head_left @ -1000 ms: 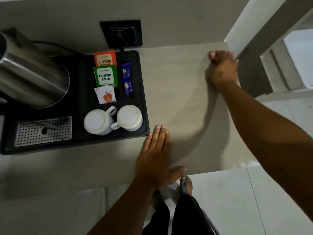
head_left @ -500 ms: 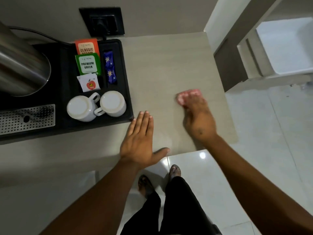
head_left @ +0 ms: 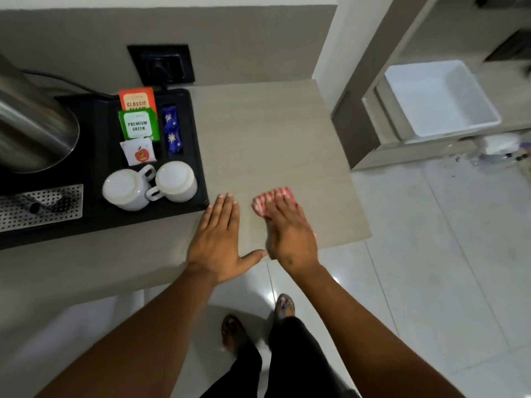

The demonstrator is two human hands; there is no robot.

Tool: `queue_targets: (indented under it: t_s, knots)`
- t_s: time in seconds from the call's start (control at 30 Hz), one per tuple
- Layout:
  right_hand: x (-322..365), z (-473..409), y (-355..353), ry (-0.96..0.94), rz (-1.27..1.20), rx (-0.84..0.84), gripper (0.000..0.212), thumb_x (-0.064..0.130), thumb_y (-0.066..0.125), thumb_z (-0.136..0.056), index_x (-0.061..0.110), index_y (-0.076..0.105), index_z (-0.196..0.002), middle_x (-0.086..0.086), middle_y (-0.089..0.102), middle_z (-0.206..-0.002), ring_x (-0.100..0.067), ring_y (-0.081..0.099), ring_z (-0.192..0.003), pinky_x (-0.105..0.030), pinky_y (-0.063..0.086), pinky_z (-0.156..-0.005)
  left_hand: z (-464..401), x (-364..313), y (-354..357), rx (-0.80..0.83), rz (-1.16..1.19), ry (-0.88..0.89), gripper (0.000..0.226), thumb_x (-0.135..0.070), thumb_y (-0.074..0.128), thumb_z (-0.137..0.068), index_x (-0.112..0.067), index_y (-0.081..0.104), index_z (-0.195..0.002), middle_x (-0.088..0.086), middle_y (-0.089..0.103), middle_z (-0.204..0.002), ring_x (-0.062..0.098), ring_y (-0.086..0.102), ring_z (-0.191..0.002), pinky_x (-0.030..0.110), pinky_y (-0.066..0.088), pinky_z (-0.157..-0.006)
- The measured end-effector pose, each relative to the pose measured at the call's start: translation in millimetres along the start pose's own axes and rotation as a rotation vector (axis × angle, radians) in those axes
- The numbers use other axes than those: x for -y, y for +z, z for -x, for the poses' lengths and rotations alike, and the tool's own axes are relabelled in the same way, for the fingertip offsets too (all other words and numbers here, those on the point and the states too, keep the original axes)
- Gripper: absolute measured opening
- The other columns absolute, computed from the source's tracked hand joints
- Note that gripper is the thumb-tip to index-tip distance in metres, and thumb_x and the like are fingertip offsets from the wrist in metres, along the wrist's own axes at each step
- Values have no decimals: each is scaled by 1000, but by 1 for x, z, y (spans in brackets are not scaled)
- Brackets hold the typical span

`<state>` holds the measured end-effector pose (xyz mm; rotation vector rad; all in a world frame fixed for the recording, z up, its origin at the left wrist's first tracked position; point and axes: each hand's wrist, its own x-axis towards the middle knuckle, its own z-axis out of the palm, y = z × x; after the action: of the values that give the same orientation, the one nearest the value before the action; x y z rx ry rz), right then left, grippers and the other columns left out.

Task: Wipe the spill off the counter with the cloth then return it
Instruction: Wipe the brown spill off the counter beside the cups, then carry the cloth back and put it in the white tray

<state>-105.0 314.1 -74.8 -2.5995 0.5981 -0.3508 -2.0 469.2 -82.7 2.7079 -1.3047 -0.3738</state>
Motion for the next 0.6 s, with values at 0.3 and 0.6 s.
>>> queue_targets:
  t_s: [0.3,0.6]
  knots:
    - [-122,-15,-63,569,15,-78,54,13,51,-100,24,38,-151,-2,32,-164,-28,26,-152,-51,24,-124,-3,-9,-6,73,-75,-9,125,-92,18,-80,1,-6,-161,21,-9,-172,34,-14,-159,52,1,-130]
    - [-156,-61,-121,506,-137,-170,78,-22,62,-76,18,53,-143,1,43,-157,-18,28,-151,-34,23,-124,-136,-118,-40,-33,26,127,118,-87,1,-79,-2,-10,-160,20,-10,-172,33,-16,-158,49,-6,-129]
